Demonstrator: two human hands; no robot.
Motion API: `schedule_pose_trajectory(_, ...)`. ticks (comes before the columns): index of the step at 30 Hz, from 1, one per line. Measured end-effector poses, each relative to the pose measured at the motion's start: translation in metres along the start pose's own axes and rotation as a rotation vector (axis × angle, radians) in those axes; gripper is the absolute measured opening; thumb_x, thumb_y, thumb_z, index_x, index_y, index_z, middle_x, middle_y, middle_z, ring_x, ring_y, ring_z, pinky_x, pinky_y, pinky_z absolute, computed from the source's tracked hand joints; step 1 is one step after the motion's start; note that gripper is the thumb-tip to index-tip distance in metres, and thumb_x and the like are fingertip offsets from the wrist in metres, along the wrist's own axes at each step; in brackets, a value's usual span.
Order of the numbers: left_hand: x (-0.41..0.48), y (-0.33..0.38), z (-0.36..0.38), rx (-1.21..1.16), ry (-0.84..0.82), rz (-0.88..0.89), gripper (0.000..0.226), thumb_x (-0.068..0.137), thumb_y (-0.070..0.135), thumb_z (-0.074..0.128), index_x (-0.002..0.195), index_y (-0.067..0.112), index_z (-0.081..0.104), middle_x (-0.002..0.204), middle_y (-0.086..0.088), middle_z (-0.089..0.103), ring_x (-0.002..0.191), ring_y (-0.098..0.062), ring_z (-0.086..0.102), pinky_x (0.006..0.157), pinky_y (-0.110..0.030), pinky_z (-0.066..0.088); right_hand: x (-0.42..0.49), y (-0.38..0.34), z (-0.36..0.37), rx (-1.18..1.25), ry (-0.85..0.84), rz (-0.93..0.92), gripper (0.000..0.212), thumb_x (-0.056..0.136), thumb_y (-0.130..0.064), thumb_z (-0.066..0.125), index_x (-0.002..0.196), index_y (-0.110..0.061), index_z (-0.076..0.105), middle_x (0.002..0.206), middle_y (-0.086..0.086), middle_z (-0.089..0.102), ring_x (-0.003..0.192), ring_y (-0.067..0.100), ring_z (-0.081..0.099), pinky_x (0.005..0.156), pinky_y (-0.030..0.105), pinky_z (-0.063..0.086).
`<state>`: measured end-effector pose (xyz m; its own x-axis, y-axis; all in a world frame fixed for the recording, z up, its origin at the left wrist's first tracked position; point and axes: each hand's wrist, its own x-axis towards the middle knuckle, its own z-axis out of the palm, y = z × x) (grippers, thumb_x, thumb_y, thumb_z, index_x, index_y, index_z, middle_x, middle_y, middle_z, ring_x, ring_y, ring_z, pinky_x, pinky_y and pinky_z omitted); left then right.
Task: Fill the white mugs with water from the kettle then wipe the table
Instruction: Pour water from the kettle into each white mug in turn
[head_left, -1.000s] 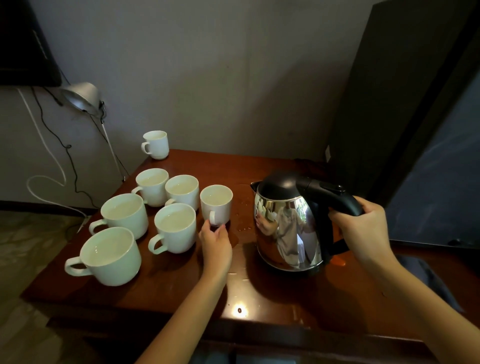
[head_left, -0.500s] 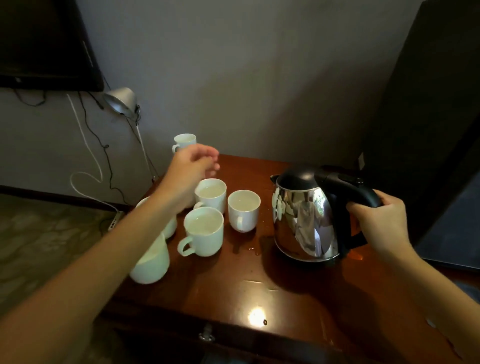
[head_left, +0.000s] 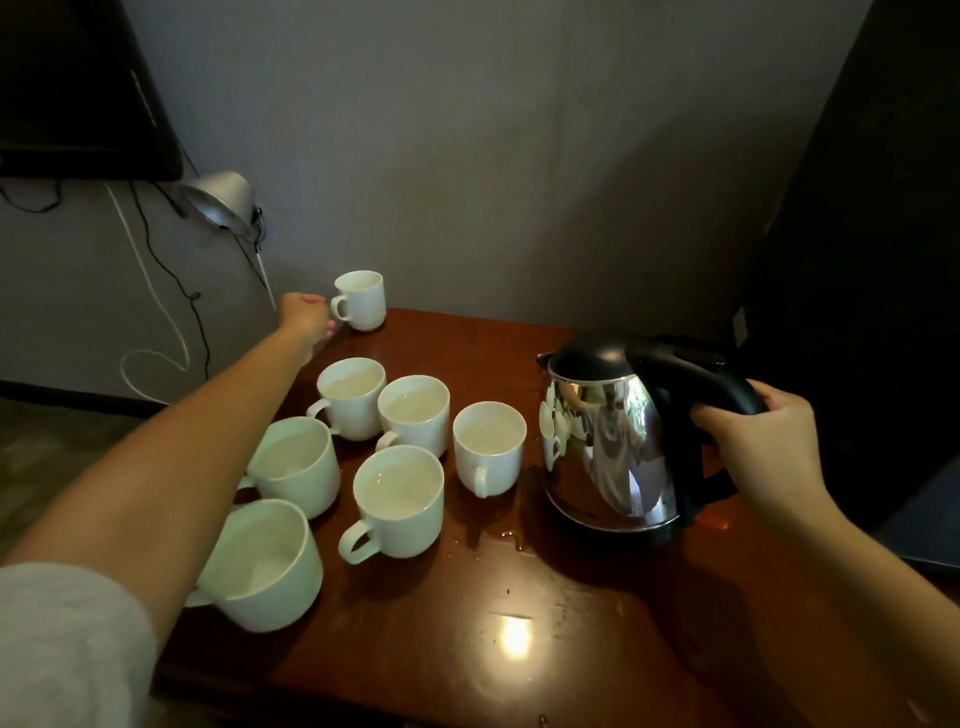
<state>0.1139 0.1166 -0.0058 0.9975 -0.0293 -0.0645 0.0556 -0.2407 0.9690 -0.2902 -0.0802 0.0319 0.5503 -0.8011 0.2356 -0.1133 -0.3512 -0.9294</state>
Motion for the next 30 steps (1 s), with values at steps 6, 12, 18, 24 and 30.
schedule_pose_trajectory(6, 0.04, -0.016, 0.016, 0.154, -0.036, 0.01, 0.041, 0.091, 0.0, 0.045, 0.132, 0.002, 0.043, 0.077, -0.005, 0.047, 0.057, -0.013, 0.042, 0.053, -0.023, 0.04, 0.014, -0.006, -0.003, -0.157, -0.108, 0.01, 0.026, 0.08, 0.001, 0.062, 0.074, -0.024, 0.059, 0.073, 0.015, 0.061, 0.064, 0.025, 0.057, 0.06, 0.033, 0.046)
schedule_pose_trajectory(12, 0.076, -0.016, 0.026, 0.282, -0.047, 0.032, 0.056, 0.092, 0.01, 0.052, 0.144, 0.004, 0.03, 0.128, -0.026, 0.051, 0.073, -0.023, 0.054, 0.062, -0.032, 0.046, 0.022, -0.009, -0.004, -0.295, -0.182, -0.039, 0.014, 0.08, -0.003, 0.062, 0.077, -0.017, 0.063, 0.055, 0.008, 0.053, 0.04, 0.008, 0.05, 0.05, 0.032, 0.039)
schedule_pose_trajectory(18, 0.101, -0.021, 0.038, 0.379, -0.087, 0.03, 0.049, 0.095, 0.016, 0.05, 0.137, -0.005, 0.035, 0.135, -0.028, 0.046, 0.104, -0.033, 0.053, 0.071, -0.037, 0.048, 0.032, -0.004, -0.004, -0.325, -0.166, -0.053, 0.016, 0.079, 0.0, 0.061, 0.071, -0.014, 0.062, 0.042, 0.001, 0.047, 0.037, 0.01, 0.044, 0.045, 0.029, 0.036)
schedule_pose_trajectory(24, 0.121, -0.032, 0.053, 0.207, -0.095, -0.025, 0.044, 0.098, 0.021, 0.044, 0.133, -0.004, 0.038, 0.134, -0.029, 0.046, 0.073, -0.023, 0.052, 0.063, -0.028, 0.043, 0.037, -0.003, -0.002, -0.35, -0.188, -0.081, 0.018, 0.079, 0.0, 0.061, 0.068, -0.014, 0.06, 0.043, -0.005, 0.053, 0.039, 0.008, 0.047, 0.039, 0.017, 0.033)
schedule_pose_trajectory(30, 0.129, -0.04, 0.059, 0.099, -0.094, -0.085, 0.044, 0.099, 0.027, 0.044, 0.134, 0.001, 0.041, 0.135, -0.019, 0.049, 0.081, -0.023, 0.055, 0.06, -0.024, 0.045, 0.04, 0.001, -0.003, -0.351, -0.168, -0.086, 0.018, 0.077, 0.005, 0.06, 0.063, -0.007, 0.057, 0.039, 0.002, 0.047, 0.034, 0.01, 0.042, 0.035, 0.017, 0.029)
